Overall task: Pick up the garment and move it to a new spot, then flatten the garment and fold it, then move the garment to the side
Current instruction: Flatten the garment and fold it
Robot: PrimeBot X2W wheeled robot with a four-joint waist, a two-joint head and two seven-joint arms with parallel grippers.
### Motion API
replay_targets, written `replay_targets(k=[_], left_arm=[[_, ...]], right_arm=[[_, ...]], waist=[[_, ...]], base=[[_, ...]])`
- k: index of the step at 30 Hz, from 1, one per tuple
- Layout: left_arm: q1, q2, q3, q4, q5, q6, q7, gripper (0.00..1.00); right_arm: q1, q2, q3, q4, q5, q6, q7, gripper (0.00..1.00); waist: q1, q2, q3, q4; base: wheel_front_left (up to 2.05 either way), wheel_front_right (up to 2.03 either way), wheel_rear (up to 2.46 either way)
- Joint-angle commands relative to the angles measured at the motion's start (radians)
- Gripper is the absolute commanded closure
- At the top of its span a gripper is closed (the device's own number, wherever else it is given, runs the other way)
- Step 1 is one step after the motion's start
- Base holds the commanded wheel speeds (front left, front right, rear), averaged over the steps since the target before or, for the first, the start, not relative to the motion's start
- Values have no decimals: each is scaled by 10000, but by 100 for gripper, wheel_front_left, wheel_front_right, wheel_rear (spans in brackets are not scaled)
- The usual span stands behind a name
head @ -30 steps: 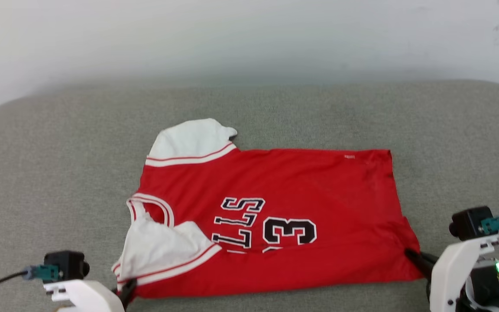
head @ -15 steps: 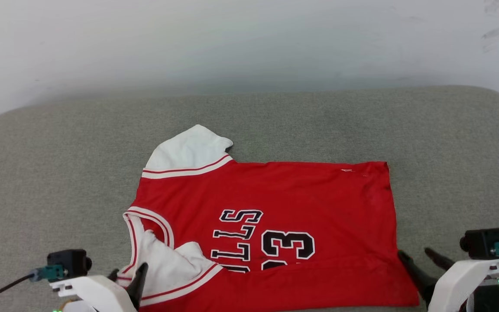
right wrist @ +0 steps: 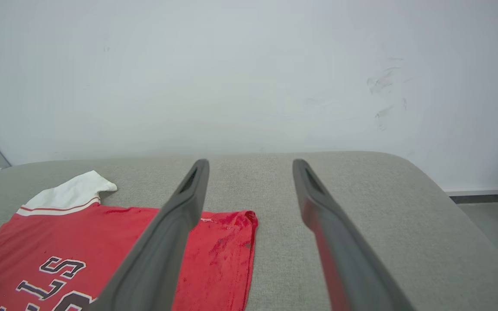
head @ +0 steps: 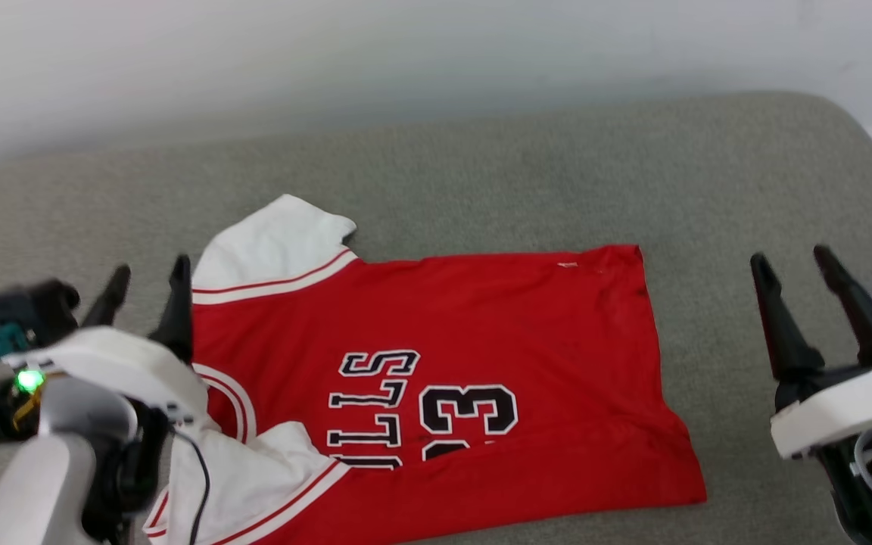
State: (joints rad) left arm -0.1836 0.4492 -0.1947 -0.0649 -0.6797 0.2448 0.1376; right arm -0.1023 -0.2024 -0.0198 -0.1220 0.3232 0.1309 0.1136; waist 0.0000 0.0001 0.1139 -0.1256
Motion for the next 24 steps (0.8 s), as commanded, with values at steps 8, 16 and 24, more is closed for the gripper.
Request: replay_targets(k=[8,16,24], left_arm=[[-3081,454,-87,853,125,-586,635,0],[-6027,1313,-649,2397,-566,-1835,3464,0],[-7703,2463,-1467,3662,-866,-1999,7585,0]], right_arm=[[-1369,441,68,-770,-97,-4,-451,0],[-1907,655,116,-594,-14,-4,-799,0],[-2039,881,335,-144,272,-4,-1138,0]], waist=[[0,-1,2474,-1052],[0,-1,3670,-1636],[0,-1,4266,-2207]], base=[[0,0,0],[0,0,0],[0,0,0]])
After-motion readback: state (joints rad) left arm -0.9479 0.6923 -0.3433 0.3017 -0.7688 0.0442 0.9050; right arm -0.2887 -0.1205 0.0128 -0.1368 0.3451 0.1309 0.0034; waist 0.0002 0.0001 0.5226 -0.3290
